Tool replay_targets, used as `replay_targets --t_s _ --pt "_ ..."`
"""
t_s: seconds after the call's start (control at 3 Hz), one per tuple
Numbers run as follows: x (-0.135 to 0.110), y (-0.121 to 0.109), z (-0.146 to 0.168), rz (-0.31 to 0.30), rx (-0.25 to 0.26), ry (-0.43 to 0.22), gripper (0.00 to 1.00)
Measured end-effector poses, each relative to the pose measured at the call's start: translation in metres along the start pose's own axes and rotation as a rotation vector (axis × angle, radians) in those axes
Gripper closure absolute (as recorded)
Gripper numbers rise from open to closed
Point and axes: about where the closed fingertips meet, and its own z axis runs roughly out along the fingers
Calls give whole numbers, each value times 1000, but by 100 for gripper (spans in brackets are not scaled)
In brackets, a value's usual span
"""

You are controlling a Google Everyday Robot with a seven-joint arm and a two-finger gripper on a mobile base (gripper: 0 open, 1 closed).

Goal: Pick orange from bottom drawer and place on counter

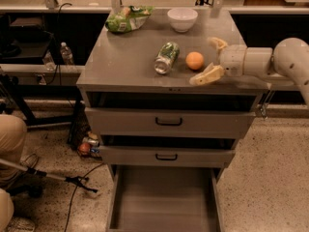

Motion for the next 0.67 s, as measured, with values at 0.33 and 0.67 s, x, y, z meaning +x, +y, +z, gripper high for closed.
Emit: replay_targets --t_s 0.33,0.67 --pt "-4 1 -35 -6 72 -9 0" --pt "-9 7 -75 -17 153 -24 0"
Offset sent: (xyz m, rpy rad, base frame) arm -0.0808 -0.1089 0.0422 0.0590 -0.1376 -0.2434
